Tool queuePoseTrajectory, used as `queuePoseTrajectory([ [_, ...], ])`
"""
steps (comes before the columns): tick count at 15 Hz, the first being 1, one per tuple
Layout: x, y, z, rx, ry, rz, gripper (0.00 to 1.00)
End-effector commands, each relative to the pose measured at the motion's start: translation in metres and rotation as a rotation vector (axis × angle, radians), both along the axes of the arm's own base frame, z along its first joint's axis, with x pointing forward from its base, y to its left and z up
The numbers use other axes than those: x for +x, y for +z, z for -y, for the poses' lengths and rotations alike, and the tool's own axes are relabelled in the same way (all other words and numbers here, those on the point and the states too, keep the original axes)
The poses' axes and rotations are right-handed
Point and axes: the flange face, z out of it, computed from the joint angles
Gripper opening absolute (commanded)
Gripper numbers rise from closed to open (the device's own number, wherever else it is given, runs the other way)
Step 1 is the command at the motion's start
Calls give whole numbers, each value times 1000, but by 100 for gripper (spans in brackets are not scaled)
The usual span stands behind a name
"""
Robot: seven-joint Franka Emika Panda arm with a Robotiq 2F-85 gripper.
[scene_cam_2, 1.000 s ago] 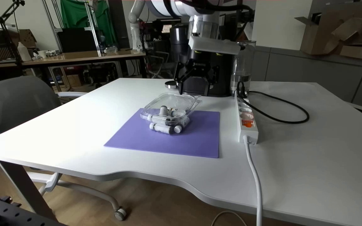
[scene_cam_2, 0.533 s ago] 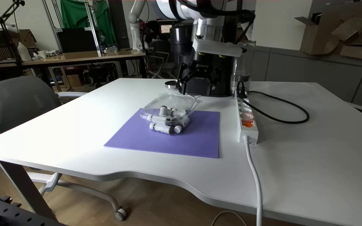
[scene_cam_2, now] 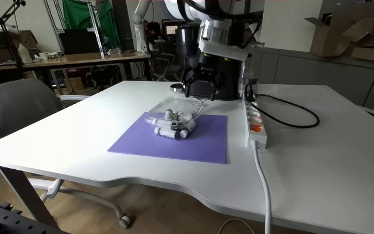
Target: Open the lid to the clear bowl
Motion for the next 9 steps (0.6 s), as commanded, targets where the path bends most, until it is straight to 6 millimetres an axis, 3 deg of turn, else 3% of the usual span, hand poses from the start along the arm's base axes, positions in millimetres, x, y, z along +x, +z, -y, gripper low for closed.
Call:
queuePoseTrajectory([
  [1, 9, 2, -2, 39, 17, -21, 100],
  [9, 3, 8, -14, 99, 75, -49, 100],
])
